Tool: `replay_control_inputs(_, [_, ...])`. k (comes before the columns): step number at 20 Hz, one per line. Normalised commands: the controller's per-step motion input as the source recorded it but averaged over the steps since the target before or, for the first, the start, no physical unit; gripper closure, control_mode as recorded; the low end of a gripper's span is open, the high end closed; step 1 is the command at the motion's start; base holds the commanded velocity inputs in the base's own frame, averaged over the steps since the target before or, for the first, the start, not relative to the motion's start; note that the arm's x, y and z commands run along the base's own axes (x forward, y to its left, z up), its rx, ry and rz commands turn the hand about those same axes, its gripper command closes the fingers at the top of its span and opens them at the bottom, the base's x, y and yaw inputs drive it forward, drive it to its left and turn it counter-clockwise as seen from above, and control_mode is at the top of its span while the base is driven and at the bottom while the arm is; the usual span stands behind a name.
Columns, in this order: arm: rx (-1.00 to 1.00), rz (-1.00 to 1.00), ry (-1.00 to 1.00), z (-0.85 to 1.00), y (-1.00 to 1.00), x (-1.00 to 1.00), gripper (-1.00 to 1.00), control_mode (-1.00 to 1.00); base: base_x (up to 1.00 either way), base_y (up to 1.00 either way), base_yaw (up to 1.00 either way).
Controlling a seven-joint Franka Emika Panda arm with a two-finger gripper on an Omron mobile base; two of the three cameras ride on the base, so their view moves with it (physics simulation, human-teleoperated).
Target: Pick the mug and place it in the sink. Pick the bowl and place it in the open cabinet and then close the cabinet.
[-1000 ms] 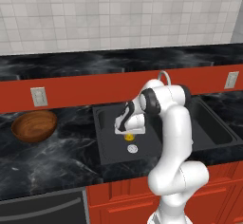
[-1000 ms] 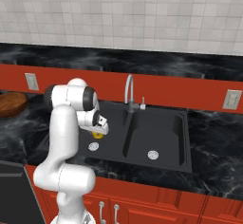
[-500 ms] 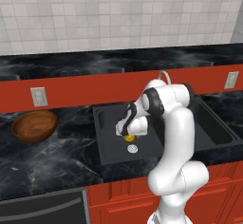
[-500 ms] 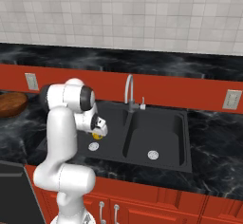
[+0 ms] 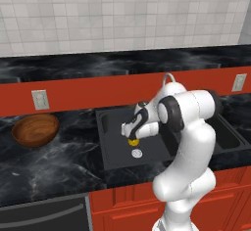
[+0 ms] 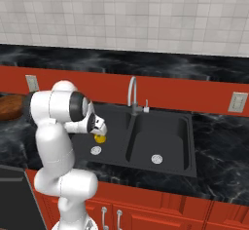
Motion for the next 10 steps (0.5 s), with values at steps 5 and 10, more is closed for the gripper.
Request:
replay_control_inputs(5, [0.07, 0.0, 0.06, 0.78, 0.0, -0.28, -1.0, -1.0, 0.0, 0.0, 0.0])
replay_control_inputs(10, [0.06, -0.01, 0.02, 0.72, 0.0, -0.13, -1.0, -1.0, 0.0, 0.0, 0.0])
